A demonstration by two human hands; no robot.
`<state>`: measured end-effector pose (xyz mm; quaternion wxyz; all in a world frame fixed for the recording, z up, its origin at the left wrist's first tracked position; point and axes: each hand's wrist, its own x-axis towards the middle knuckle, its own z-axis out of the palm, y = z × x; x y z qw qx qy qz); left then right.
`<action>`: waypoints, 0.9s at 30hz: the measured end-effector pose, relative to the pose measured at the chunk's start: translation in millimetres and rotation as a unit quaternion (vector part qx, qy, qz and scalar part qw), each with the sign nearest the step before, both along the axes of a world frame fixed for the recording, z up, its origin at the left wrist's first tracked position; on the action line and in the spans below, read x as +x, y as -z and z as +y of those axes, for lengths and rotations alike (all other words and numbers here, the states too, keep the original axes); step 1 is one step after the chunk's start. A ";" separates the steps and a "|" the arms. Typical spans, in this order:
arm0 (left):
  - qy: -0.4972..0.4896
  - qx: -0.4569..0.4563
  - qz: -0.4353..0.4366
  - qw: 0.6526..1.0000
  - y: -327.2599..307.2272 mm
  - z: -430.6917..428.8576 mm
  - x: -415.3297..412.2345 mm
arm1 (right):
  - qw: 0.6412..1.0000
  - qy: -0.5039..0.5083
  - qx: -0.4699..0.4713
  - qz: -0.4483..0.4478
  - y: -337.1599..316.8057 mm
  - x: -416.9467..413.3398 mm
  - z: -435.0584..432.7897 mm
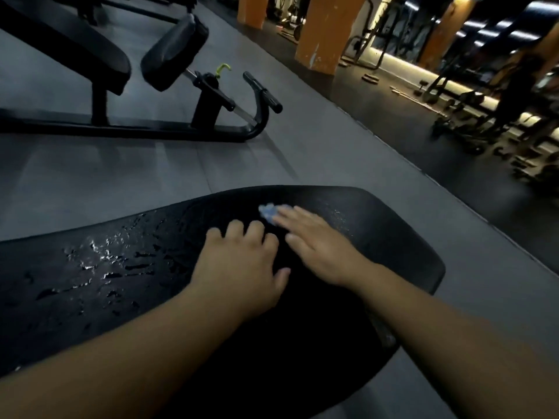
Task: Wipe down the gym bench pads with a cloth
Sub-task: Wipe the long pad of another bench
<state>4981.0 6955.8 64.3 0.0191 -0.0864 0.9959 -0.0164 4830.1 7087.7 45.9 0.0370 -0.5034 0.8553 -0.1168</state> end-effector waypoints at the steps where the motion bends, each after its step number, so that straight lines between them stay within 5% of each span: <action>1: 0.003 0.006 0.020 1.000 -0.1 -7.8 -6.4 | 1.000 0.009 0.012 0.000 -3.9 0.2 19.3; 6: -0.014 0.122 -0.039 0.992 1.6 -16.5 -60.5 | 0.976 0.216 0.005 -0.004 -11.8 -26.2 35.3; 11: -0.026 0.112 -0.002 0.993 20.1 -7.6 -66.5 | 0.994 0.112 -0.002 0.003 3.6 45.2 71.7; 17: -0.010 0.096 -0.002 0.995 20.8 -7.7 -66.7 | 0.961 0.275 0.001 0.040 0.5 -36.2 69.7; 22: -0.016 0.080 -0.013 0.997 23.7 -9.5 -70.8 | 0.998 0.062 -0.007 -0.006 2.2 -7.4 89.3; 27: -0.035 0.063 -0.001 0.997 28.6 -9.2 -72.2 | 0.984 0.176 0.009 0.040 -1.5 -118.4 41.5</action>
